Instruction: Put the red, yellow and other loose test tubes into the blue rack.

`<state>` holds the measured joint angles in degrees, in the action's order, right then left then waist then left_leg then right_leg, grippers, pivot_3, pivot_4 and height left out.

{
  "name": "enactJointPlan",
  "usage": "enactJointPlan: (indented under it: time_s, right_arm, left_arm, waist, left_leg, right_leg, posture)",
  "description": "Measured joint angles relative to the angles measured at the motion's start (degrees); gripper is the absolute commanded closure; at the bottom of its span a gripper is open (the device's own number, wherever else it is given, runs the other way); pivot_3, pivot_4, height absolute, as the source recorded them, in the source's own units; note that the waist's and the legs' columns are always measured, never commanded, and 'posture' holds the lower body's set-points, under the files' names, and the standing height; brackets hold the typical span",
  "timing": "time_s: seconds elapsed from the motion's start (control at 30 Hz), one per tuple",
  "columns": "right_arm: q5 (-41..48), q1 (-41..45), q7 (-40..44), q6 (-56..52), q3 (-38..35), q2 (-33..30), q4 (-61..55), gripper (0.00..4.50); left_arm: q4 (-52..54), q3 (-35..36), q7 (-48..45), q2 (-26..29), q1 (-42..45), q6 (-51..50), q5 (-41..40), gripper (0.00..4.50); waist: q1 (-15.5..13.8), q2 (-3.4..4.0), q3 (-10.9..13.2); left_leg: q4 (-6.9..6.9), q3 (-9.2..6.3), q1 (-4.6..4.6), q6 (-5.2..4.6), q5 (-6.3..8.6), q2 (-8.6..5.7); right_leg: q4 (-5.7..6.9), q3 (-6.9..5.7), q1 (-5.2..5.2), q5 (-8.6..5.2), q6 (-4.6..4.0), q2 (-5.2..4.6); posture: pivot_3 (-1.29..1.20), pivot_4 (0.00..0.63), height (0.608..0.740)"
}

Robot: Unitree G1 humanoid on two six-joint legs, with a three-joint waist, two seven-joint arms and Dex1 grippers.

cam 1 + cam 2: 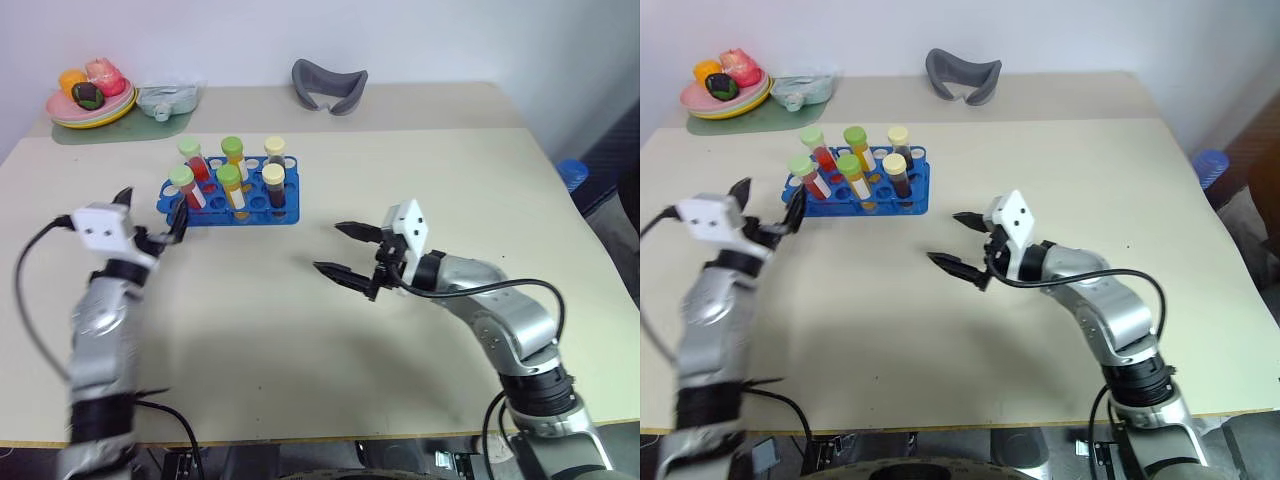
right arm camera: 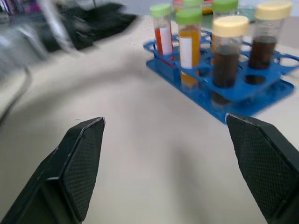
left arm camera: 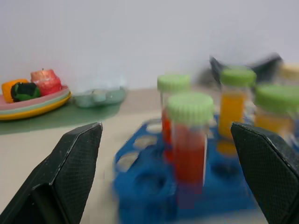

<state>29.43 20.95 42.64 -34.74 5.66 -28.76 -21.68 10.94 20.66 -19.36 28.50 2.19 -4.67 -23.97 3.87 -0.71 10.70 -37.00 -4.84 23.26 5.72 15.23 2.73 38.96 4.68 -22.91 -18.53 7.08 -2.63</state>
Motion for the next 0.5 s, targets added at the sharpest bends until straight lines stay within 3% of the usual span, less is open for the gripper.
enactJointPlan:
  time_s: [0.13, 0.3, 0.5]
  right_arm:
    - [1.4, -0.7, 5.0, 0.1, -5.6, -7.5, 1.7, 0.26]
    - [0.8, -3.1, 8.3, 2.0, -11.7, -13.5, 7.8, 0.26]
    - [-1.3, -5.2, 9.9, 5.7, -13.0, -14.9, 12.9, 0.26]
  left_arm:
    - [6.6, 5.6, -7.4, 7.2, -12.2, -7.3, -5.0, 0.02]
    - [6.5, 11.6, -10.1, 8.3, -16.2, -9.8, -6.8, 0.02]
    - [7.4, 12.3, -11.0, 7.6, -17.2, -10.9, -7.6, 0.02]
  waist:
    - [-0.3, 0.00, 0.0]
    - [-1.1, -0.02, 0.0]
    - [-1.2, -0.02, 0.0]
  left_leg:
    - [0.00, 0.02, -0.03, -0.06, 0.04, -0.01]
    - [0.02, 0.03, -0.04, -0.12, 0.07, 0.00]
    - [0.04, 0.06, -0.03, -0.18, 0.11, 0.01]
  right_leg:
    - [-0.17, -0.01, 0.13, -0.01, 0.00, -0.02]
    - [-0.34, -0.01, 0.17, -0.01, -0.01, 0.01]
    - [-0.42, 0.00, 0.19, 0.00, -0.01, 0.01]
  posture:
    - [0.00, 0.150, 0.740]
    - [0.00, 0.150, 0.740]
    - [0.00, 0.150, 0.740]
